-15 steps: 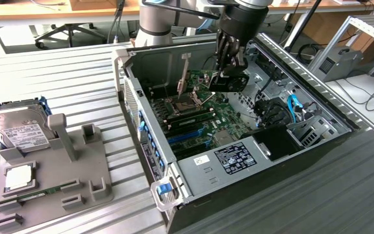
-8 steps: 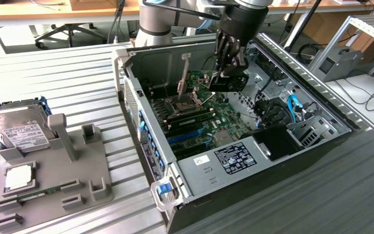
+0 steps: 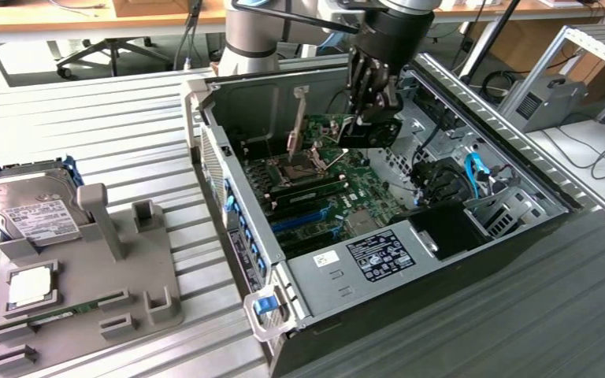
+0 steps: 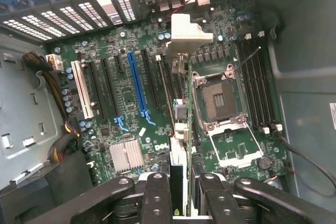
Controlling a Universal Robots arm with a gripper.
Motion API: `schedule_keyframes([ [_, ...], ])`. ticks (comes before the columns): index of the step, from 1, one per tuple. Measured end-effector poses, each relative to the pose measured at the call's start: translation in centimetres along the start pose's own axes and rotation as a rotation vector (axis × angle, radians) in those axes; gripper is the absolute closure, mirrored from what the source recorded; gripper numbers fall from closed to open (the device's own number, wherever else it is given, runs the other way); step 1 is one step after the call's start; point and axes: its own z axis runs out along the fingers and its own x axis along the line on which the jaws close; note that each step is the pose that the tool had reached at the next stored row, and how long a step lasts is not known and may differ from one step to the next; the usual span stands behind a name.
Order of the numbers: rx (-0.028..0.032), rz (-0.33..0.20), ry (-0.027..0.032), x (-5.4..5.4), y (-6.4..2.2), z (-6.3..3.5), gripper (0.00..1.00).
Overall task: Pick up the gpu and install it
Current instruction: 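Insert the gpu into the slot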
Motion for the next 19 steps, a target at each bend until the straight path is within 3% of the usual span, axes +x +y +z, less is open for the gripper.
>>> schedule_keyframes([
  [19, -0.0015, -0.057, 0.0012, 0.00, 0.00, 0.02, 0.74],
])
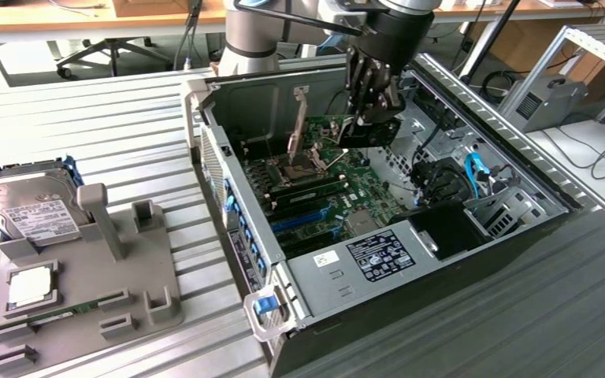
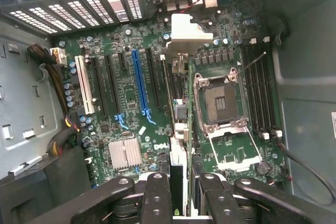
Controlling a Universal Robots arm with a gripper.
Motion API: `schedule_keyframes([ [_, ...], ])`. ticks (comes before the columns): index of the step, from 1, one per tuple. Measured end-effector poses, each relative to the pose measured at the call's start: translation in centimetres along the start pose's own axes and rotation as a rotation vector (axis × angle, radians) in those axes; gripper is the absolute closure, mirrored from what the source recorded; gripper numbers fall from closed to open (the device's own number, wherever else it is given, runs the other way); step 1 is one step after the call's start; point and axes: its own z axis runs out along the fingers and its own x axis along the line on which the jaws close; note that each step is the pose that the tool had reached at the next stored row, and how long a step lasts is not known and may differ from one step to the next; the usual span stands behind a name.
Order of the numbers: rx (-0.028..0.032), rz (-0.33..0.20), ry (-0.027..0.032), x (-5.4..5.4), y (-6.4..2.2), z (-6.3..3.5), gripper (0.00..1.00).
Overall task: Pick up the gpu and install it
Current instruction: 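Insert the gpu into the slot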
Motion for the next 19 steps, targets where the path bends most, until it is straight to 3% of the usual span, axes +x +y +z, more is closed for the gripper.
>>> schedule_keyframes([
  [19, -0.0021, -0.081, 0.0018, 0.00, 0.00, 0.03, 0.74],
])
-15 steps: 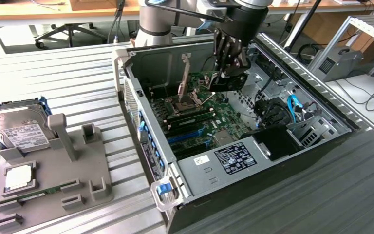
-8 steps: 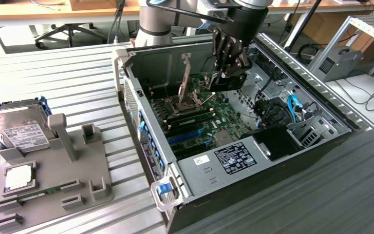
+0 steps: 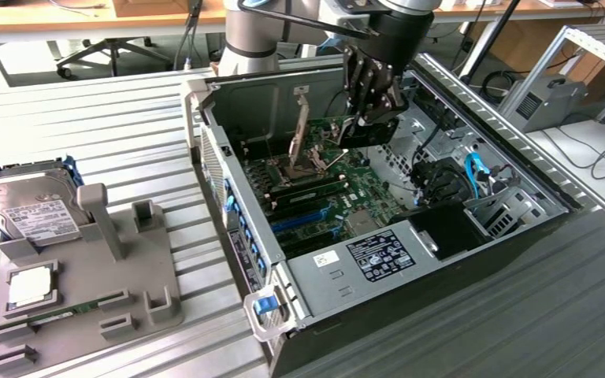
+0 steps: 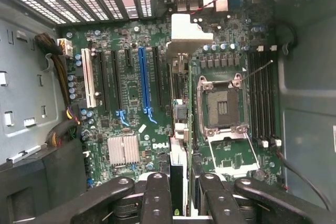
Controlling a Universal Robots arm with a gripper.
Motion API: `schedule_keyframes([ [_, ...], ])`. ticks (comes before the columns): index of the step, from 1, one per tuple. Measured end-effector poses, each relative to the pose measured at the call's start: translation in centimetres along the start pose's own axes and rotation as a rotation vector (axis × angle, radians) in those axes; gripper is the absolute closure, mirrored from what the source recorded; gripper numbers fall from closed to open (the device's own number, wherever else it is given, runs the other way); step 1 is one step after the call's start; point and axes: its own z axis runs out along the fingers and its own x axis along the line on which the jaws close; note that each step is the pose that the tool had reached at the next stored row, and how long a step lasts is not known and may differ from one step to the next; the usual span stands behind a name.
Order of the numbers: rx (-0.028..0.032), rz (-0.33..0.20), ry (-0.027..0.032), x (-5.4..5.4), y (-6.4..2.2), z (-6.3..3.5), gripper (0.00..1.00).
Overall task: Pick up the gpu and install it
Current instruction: 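Insert the gpu into the slot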
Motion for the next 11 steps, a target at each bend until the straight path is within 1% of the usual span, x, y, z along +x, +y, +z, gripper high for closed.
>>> schedule_keyframes([
  [11, -0.0008, -0.030, 0.0007, 0.00, 0.00, 0.02, 0.74],
])
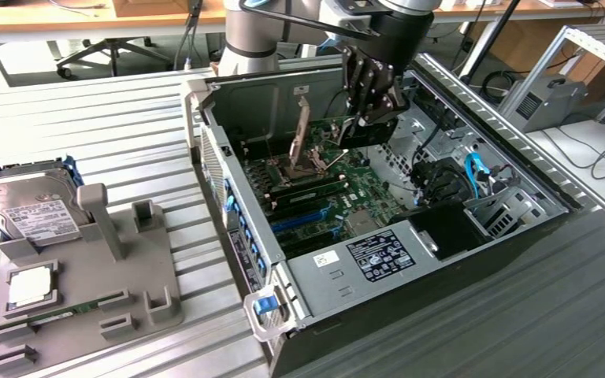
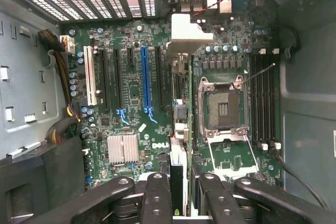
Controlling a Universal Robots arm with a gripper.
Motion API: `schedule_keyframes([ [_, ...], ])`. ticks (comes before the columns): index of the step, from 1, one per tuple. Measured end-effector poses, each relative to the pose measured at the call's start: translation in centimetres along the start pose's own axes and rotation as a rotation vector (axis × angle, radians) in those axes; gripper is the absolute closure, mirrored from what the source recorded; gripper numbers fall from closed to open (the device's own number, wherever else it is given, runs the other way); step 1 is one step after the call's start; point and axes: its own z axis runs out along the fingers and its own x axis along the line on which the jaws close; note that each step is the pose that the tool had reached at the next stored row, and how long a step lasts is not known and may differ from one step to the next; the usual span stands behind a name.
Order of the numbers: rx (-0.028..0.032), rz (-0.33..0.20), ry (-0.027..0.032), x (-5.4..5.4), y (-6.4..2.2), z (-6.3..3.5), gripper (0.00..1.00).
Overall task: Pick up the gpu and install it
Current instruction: 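Insert the gpu into the slot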
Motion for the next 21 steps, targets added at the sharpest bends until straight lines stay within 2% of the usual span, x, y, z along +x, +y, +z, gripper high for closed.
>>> schedule_keyframes([
  [21, -0.0014, -0.056, 0.0012, 0.00, 0.00, 0.03, 0.74],
])
